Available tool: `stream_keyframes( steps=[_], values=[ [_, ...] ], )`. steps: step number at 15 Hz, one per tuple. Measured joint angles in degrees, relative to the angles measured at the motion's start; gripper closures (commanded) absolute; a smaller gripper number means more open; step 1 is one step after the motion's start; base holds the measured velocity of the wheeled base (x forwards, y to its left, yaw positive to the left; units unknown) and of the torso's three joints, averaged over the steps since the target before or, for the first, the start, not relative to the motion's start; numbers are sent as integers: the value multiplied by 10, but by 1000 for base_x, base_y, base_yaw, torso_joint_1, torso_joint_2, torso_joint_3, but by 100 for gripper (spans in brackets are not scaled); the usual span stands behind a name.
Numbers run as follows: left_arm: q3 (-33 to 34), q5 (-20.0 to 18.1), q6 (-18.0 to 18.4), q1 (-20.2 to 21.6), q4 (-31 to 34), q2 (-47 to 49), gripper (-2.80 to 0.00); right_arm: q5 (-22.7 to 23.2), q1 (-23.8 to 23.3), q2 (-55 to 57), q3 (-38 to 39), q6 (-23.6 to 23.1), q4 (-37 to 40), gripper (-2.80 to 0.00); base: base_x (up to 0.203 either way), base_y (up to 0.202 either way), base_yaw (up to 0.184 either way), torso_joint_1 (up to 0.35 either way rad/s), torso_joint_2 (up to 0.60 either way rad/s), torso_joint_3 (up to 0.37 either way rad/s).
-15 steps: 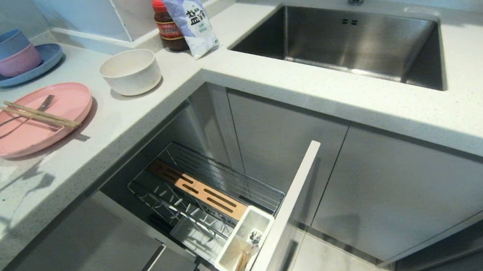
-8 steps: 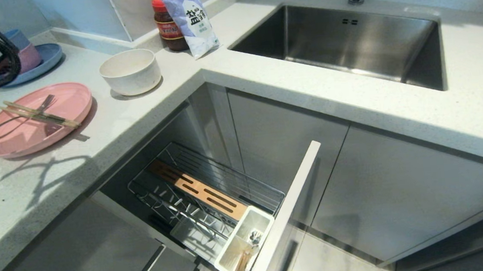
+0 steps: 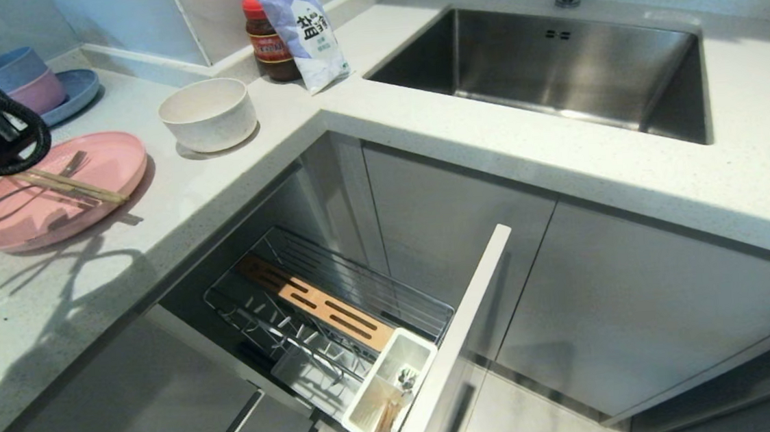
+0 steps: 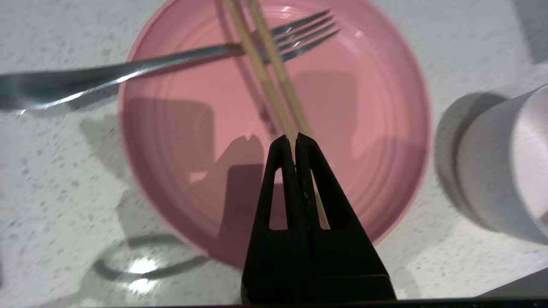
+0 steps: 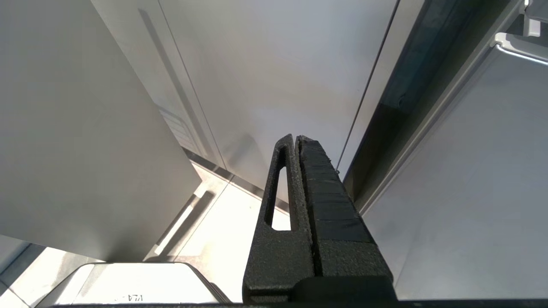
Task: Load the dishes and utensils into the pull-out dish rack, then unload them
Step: Pick up the chopsticks and place it in the cupboard
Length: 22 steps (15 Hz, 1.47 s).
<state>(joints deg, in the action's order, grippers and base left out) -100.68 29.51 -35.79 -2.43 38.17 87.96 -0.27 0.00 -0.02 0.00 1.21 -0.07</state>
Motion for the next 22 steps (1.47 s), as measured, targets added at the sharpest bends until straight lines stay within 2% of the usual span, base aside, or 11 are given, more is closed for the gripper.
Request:
stream_keyframes(
  steps=[1, 2, 18, 22],
  values=[
    [0, 0, -4, 0, 12, 0, -64, 0, 0, 0, 0, 0, 0, 0, 0, 0, 0, 0, 0, 0],
    [0, 0, -5, 1, 23, -1, -280, 0, 0, 0, 0, 0, 0, 0, 0, 0, 0, 0, 0, 0],
    [0, -10, -14, 4, 30, 31, -280, 0, 0, 0, 0, 0, 0, 0, 0, 0, 0, 0, 0, 0],
    [-2, -28, -14, 15, 29, 43, -280, 0, 0, 0, 0, 0, 0, 0, 0, 0, 0, 0, 0, 0]
  ],
)
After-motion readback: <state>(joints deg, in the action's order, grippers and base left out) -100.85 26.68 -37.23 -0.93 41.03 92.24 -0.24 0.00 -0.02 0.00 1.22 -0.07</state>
